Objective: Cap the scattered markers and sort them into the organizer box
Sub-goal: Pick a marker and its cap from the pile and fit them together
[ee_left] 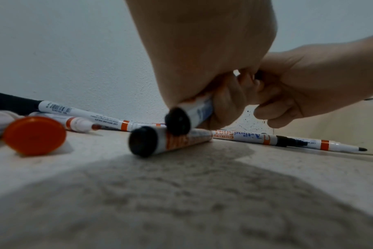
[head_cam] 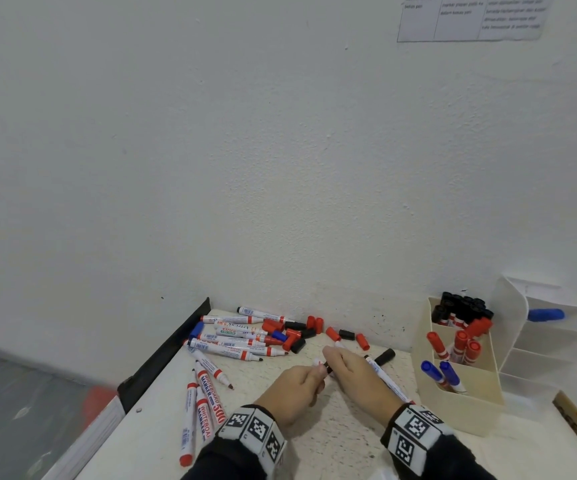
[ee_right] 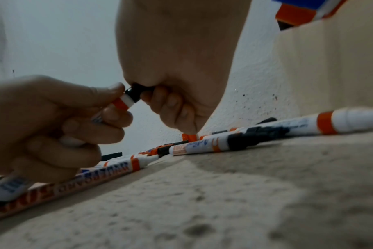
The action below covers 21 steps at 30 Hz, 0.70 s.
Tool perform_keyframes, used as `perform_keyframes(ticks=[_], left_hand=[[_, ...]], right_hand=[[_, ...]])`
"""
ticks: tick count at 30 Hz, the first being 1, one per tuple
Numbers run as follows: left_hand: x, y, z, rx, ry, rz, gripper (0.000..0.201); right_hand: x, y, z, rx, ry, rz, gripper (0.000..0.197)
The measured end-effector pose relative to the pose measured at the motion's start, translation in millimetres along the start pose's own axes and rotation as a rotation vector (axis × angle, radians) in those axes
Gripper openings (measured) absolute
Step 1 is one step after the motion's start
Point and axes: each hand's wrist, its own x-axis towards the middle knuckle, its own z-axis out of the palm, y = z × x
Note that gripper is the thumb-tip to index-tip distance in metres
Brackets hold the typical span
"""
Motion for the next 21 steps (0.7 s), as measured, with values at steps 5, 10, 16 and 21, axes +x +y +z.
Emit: perform_keyframes(ticks=[5, 10, 16, 21], left_hand=[[-4, 2, 2, 0.037, 0.034, -0.003, 0.011], [-3, 0, 9, 0.415, 0.311, -0.059, 0.046], [-1, -13, 1, 0.784, 0.286, -0.476, 0.066], [-3, -11, -3, 0.821, 0.284, -0.489, 0.06]], right_hand=[[-2, 5, -12, -0.109, 0.023, 0.001, 0.038], [-4, -15, -39, -0.012, 0.347, -0.072, 0.026], [-9, -39, -96, 0.015, 0.734, -0.159, 0.012], [-23, -33, -155, -0.117, 0.901, -0.04, 0.017]])
